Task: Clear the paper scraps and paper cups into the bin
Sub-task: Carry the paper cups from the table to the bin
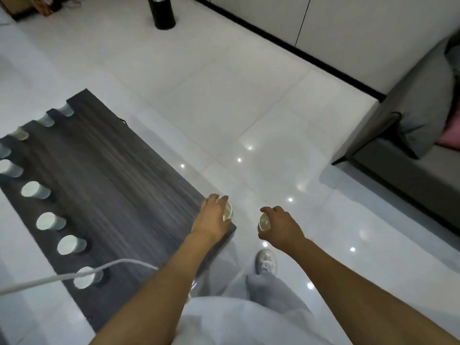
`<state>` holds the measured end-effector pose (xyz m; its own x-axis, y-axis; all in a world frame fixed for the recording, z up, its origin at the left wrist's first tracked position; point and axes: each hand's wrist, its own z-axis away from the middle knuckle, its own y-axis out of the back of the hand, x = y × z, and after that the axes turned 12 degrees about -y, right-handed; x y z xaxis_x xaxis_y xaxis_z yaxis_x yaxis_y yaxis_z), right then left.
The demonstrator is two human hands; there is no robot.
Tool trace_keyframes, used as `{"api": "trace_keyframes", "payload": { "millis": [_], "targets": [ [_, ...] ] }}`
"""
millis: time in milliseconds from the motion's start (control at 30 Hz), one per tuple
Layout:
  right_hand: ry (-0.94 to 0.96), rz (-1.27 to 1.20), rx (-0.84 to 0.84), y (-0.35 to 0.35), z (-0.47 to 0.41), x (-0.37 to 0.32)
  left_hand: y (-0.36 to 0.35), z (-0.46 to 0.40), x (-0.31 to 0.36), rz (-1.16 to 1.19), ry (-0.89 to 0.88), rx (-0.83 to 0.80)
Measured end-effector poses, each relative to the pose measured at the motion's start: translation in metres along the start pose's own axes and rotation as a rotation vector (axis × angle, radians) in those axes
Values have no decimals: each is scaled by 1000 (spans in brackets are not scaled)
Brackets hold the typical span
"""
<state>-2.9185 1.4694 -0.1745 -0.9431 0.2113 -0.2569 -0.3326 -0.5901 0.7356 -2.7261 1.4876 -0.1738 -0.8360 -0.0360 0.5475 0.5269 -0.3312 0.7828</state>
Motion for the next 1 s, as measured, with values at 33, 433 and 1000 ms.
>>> {"api": "trace_keyframes", "payload": {
  "millis": [33,433,1000],
  "targets": [
    [-1,2,7,18,-12,11,-1,-17,15,-2,-8,0],
    [46,49,10,146,-127,39,36,-154,65,-67,38,27],
    [169,102,-6,309,-383,-187,224,-421,-31,-31,113,139]
  ]
}}
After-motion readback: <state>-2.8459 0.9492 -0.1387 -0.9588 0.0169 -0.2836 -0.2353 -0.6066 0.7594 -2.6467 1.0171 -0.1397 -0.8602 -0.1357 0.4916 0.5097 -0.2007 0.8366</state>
